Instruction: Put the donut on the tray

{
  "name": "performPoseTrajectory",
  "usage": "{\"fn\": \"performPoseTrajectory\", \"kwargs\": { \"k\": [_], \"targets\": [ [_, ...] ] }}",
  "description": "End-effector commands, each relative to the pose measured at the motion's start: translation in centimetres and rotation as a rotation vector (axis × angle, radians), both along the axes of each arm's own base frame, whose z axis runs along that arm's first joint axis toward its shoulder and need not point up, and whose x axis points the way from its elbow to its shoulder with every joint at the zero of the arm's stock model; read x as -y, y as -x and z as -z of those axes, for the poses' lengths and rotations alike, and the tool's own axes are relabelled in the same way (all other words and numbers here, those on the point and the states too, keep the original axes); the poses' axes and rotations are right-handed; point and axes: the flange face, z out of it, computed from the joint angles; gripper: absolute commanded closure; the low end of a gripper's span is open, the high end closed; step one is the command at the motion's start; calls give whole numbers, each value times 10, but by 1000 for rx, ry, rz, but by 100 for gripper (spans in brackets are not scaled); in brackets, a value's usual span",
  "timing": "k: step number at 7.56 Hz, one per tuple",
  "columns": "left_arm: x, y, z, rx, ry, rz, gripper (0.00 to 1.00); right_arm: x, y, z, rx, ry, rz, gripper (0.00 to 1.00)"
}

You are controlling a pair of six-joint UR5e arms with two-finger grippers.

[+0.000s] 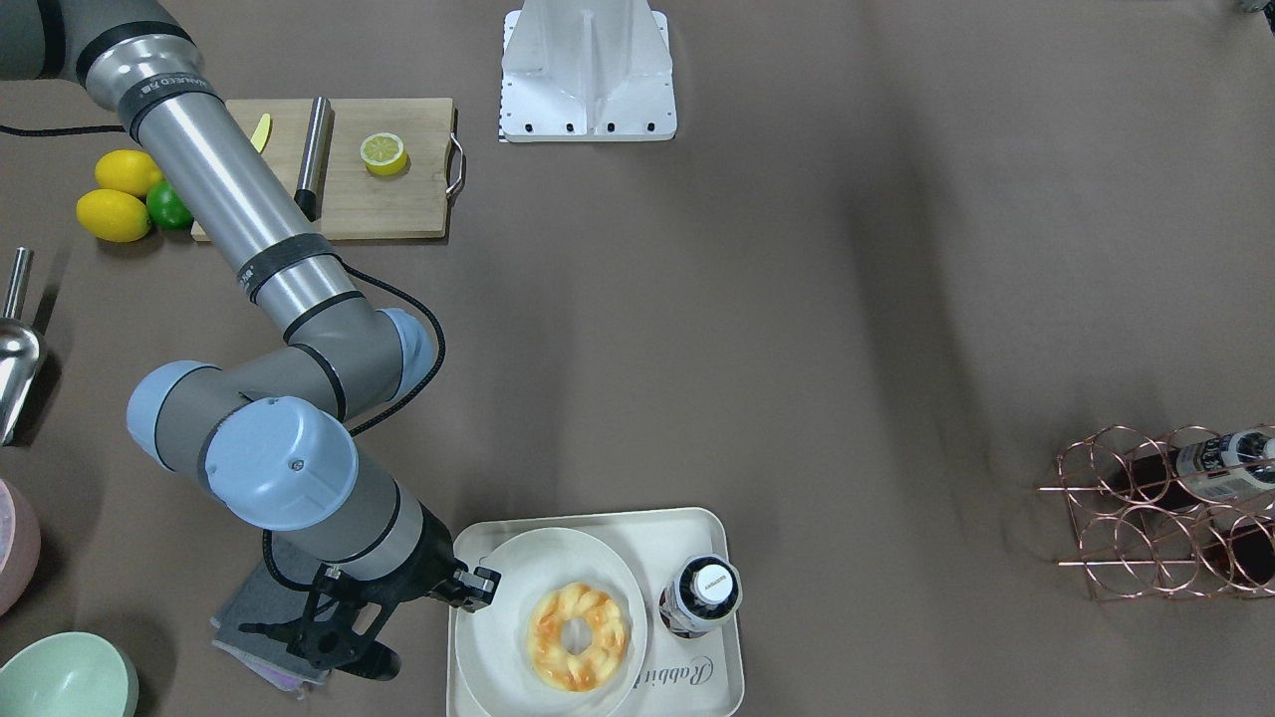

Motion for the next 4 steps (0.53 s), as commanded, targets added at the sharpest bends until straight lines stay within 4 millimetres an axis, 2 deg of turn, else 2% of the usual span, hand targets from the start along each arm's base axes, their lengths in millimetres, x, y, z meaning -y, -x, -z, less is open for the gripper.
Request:
{"fn": "performPoseTrajectory", "kwargs": {
  "k": [1, 4],
  "targets": [
    [0, 0, 0, 0, 0, 0, 2, -4, 9, 2, -14, -22, -15, 0],
    [0, 0, -1, 0, 3, 0, 2, -5, 4, 10, -2, -32, -18, 0]
  ]
}}
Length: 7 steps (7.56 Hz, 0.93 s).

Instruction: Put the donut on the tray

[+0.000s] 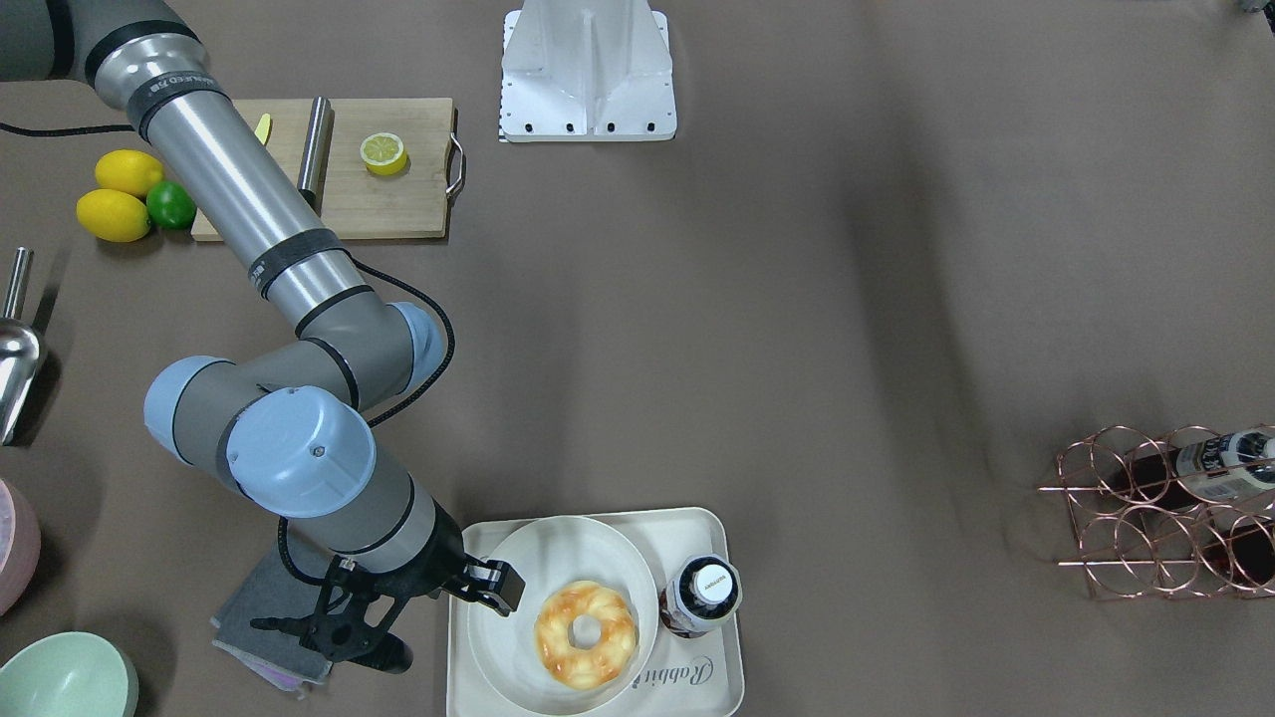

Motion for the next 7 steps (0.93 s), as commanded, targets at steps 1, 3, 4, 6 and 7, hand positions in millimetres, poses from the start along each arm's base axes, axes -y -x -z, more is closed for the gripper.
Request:
{"fn": "performPoseTrajectory", "kwargs": {
  "k": [1, 3, 4, 6, 7],
  "targets": [
    [0, 0, -1, 0, 1, 0, 2, 2, -12, 8, 14, -11, -7, 0],
    [0, 0, -1, 0, 3, 0, 2, 7, -51, -12, 29, -8, -13, 0],
    [1, 0, 0, 0, 1, 0, 2, 11, -90, -29, 51, -21, 14, 0],
    [1, 0, 0, 0, 3, 0, 2, 5, -160, -46, 98, 2, 53, 0],
    [0, 0, 0, 0, 4, 0, 2, -15, -194, -36, 99, 30, 50, 0]
  ]
}}
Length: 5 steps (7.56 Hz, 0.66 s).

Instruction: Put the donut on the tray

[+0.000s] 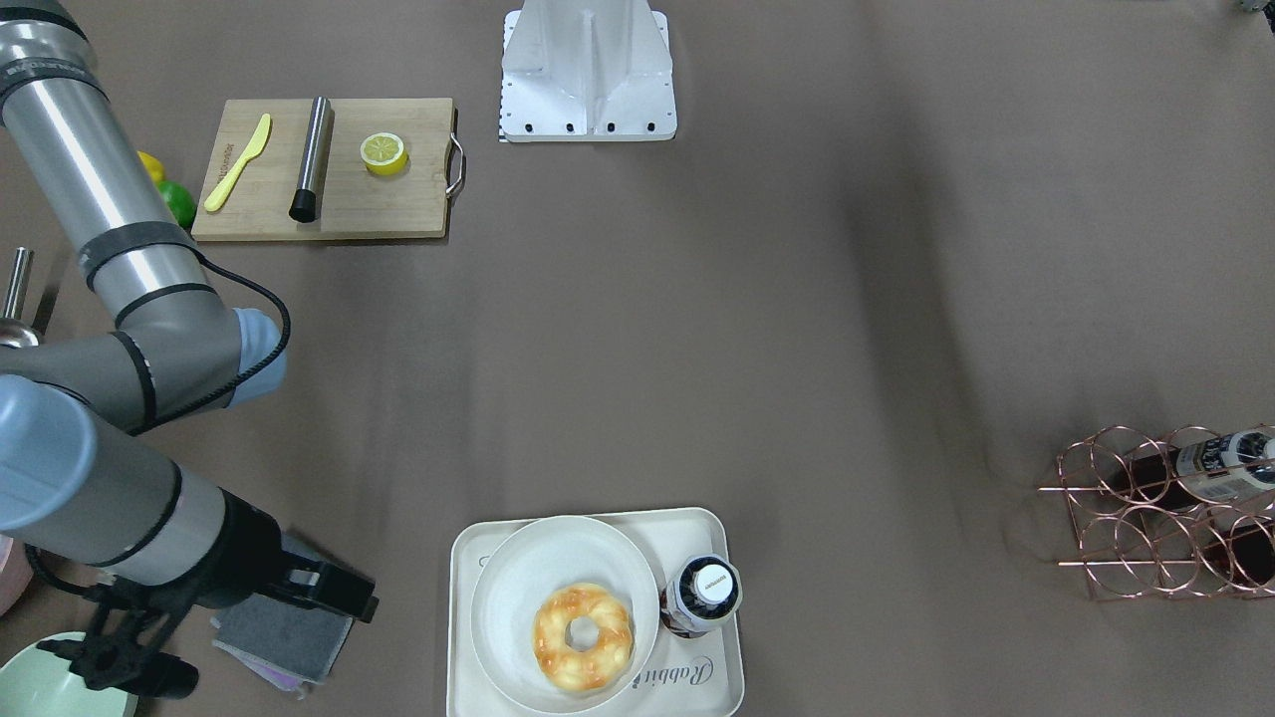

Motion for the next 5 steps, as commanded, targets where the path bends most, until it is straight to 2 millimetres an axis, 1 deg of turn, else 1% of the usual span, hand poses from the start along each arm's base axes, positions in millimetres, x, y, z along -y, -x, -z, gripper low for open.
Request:
{"fn": "performPoseTrajectory", "kwargs": {
  "k": [1, 2, 3, 4, 5],
  "targets": [
    [-1, 0, 0, -2, 2, 0, 2, -43, -84, 17, 8, 60, 17, 0],
    [-2, 0, -2, -2, 7, 0, 2, -67, -104, 23, -17, 58, 28, 0],
    [-2, 0, -4, -2, 9, -1, 2, -94, -130, 16, -44, 42, 42, 0],
    [-5, 0, -6, -3, 13, 0, 2, -139, -163, -6, -73, 17, 66, 0],
    [-11, 1, -10, -3, 21, 3, 2, -175, -194, -30, -100, 3, 87, 0]
  ]
}}
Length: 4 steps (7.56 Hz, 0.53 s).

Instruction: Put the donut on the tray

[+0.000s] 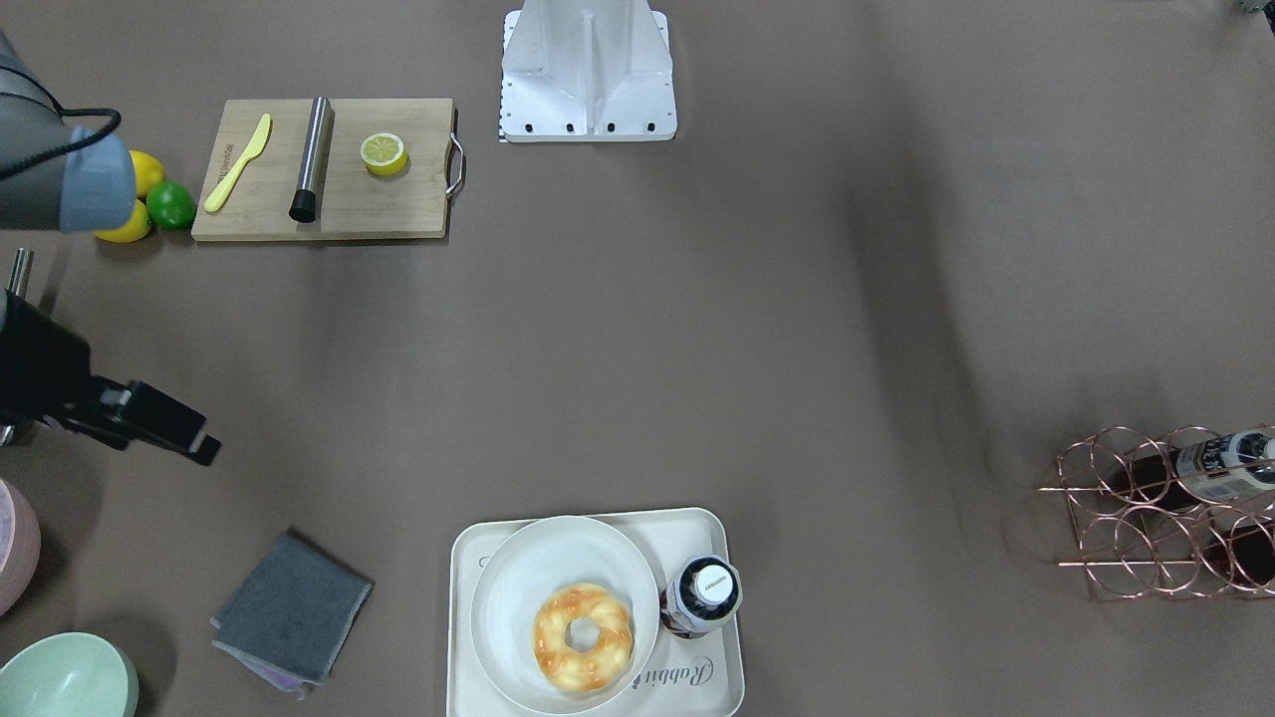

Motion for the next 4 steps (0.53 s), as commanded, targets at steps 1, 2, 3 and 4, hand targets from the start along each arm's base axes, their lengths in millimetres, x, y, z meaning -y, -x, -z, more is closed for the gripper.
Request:
{"fn": "performPoseTrajectory", "kwargs": {
  "k": [1, 2, 3, 4],
  "targets": [
    [-7, 1, -5, -1, 9, 2, 2, -93, -83, -67, -80, -55, 66, 0],
    [-8, 1, -5, -1, 11, 4, 2, -105, -109, -109, -123, -108, 120, 0],
    [-8, 3, -5, -1, 8, 7, 2, -121, -137, -161, -179, -162, 194, 0],
    [-16, 7, -9, -3, 17, 18, 2, -126, -167, -196, -212, -207, 238, 0]
  ]
}}
